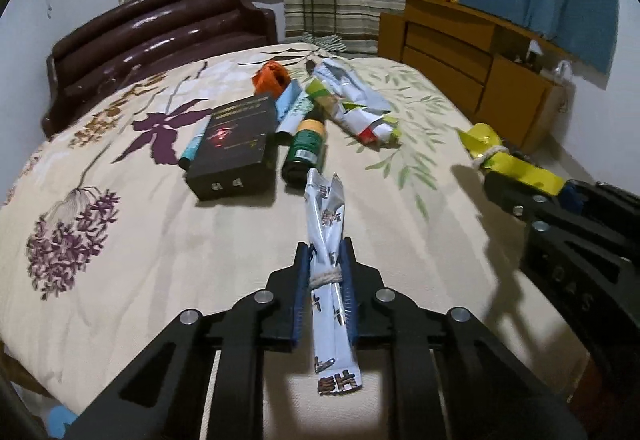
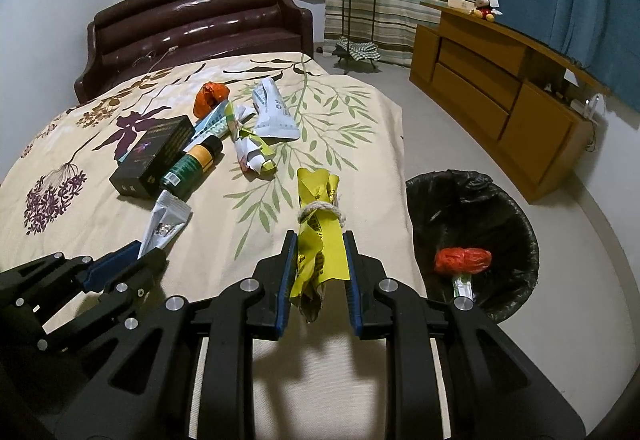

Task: Collect trash
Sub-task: 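Carry both items over the black bin and open both grippers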

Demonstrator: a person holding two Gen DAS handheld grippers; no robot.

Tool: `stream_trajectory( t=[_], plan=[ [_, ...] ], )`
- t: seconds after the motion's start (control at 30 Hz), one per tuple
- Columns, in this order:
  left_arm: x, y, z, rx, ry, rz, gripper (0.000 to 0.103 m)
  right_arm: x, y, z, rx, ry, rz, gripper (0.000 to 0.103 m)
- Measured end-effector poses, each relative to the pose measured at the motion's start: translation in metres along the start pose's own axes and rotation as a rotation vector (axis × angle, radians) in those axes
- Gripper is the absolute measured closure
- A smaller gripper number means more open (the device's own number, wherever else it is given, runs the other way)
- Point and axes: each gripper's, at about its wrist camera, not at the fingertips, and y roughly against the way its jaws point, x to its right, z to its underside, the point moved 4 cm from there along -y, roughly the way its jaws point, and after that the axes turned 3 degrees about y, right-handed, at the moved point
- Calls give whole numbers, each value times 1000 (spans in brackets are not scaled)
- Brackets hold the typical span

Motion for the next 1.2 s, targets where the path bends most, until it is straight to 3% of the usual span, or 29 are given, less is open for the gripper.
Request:
stream_trajectory(
  t=[0.17, 0.37, 0.8, 1.2],
  plan=[
    [9, 19, -10, 75, -24, 20, 87, 1, 1, -2, 8, -3, 3, 81],
    [26, 22, -32, 111, -28, 80, 87, 19, 6, -10, 36, -25, 46, 81],
    [102, -22, -73, 101, -99, 188, 87, 112, -15, -16, 38, -173, 199, 81],
    [160, -62, -91, 60, -173, 206, 86, 174, -48, -6, -2, -239, 247, 81]
  ],
)
